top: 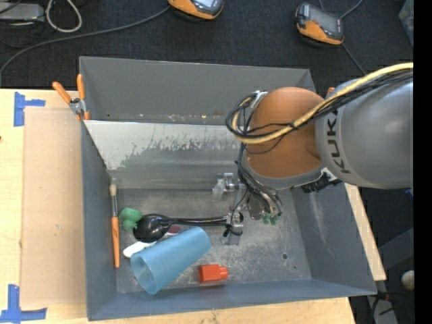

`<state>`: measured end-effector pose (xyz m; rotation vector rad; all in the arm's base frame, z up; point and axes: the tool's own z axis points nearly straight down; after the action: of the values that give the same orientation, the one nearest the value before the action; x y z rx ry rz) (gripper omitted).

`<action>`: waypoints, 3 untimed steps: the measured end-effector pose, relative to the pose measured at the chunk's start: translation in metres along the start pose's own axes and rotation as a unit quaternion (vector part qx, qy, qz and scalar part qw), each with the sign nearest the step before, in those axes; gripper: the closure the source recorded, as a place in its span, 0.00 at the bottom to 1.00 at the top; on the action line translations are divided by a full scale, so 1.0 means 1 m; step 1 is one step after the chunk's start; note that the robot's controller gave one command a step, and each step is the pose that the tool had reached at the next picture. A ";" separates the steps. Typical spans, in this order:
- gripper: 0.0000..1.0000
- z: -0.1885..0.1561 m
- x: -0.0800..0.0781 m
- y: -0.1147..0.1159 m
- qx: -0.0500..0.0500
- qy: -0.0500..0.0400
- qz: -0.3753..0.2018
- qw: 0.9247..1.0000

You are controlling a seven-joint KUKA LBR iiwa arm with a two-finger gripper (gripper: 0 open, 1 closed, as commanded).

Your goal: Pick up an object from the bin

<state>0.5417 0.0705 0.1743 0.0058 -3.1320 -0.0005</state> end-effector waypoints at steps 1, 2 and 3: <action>0.00 -0.005 -0.002 -0.001 0.000 -0.004 0.002 1.000; 0.00 0.087 -0.051 0.032 -0.002 -0.010 -0.023 1.000; 0.00 0.088 -0.051 0.034 -0.004 -0.013 -0.023 1.000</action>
Offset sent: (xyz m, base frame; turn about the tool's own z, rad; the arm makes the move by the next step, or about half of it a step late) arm 0.0423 0.0326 -0.1043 -0.0504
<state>0.5921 0.1045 0.0860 0.0788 -3.1575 -0.0137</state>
